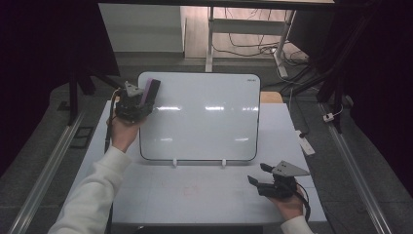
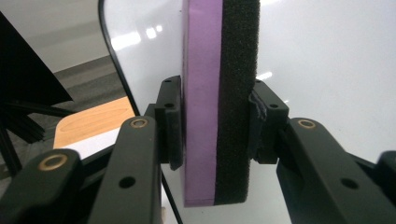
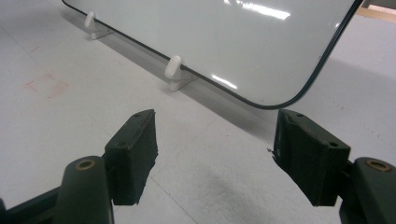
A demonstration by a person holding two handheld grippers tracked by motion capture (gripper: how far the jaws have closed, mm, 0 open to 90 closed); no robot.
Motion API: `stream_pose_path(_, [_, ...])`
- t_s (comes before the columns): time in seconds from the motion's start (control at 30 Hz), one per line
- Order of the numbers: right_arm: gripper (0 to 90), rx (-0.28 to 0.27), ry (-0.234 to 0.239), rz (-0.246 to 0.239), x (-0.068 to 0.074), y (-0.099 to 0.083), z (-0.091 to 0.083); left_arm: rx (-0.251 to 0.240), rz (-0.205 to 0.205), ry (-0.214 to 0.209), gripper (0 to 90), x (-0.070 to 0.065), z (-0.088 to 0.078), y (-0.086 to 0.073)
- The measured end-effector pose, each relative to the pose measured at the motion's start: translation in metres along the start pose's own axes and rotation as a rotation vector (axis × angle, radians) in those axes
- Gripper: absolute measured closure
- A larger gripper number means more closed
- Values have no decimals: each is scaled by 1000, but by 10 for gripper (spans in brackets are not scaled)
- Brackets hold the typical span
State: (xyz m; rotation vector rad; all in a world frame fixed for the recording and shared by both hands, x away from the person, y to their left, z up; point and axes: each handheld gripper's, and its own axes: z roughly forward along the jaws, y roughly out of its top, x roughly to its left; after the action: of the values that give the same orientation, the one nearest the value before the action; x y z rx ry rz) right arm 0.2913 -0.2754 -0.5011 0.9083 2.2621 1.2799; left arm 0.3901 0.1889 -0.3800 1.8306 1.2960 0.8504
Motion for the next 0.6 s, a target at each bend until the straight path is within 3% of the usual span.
stream_pose_path(0.2, [296, -4, -2, -1, 0, 0, 0, 0, 9, 3, 595, -1, 1, 0])
stream_pose_path(0.37, [296, -6, -2, -1, 0, 0, -1, -32, 11, -19, 503, 2, -7, -1])
stream_pose_path(0.5, [296, -9, -2, -1, -1, 0, -2, -59, 4, -80, 439, 5, -19, -5])
stream_pose_path(0.6, [296, -9, -1, 0, -1, 0, -2, -67, -1, -162, 402, 7, -30, -16])
